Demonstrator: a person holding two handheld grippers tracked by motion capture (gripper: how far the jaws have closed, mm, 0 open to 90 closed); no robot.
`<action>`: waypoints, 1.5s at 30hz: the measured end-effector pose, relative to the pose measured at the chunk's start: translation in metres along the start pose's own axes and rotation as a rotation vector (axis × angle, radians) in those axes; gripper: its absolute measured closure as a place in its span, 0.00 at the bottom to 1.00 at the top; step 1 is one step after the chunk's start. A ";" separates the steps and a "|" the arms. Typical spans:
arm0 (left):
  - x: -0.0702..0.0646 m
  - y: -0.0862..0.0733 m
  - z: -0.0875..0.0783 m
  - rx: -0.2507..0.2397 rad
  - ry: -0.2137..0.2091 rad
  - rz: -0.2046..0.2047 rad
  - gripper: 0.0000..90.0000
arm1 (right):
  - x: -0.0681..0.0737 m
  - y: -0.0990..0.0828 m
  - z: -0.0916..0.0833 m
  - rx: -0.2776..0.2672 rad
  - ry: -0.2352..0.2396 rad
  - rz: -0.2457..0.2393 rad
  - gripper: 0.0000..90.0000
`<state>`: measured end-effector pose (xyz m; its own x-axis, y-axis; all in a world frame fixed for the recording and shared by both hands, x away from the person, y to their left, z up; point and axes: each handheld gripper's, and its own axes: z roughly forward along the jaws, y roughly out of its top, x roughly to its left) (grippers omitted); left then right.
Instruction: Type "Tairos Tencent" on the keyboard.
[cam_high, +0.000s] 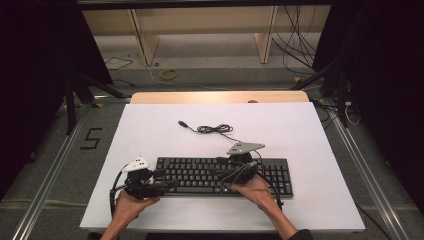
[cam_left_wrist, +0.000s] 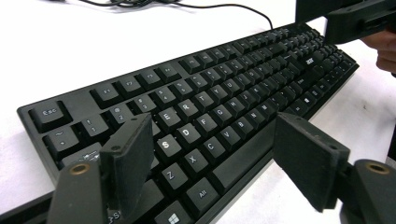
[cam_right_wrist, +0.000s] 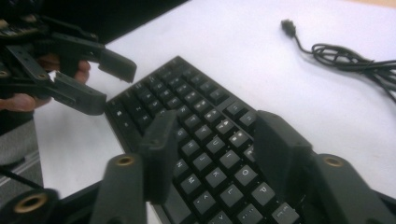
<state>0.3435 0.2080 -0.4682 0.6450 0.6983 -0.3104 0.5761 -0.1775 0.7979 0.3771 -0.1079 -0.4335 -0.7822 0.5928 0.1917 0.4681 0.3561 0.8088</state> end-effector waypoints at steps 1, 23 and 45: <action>0.000 0.000 0.000 -0.004 0.003 -0.005 0.34 | 0.000 0.001 0.003 0.007 0.002 -0.002 0.62; 0.011 0.001 -0.005 0.165 0.149 0.015 0.88 | 0.016 0.016 0.070 0.143 0.007 -0.001 0.98; 0.017 -0.001 -0.003 0.223 0.174 0.015 0.99 | 0.017 0.014 0.095 0.194 -0.001 0.002 1.00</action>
<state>0.3523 0.2221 -0.4724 0.5695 0.7995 -0.1911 0.6761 -0.3233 0.6621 0.4099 -0.0241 -0.4720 -0.7807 0.5945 0.1925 0.5404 0.4876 0.6857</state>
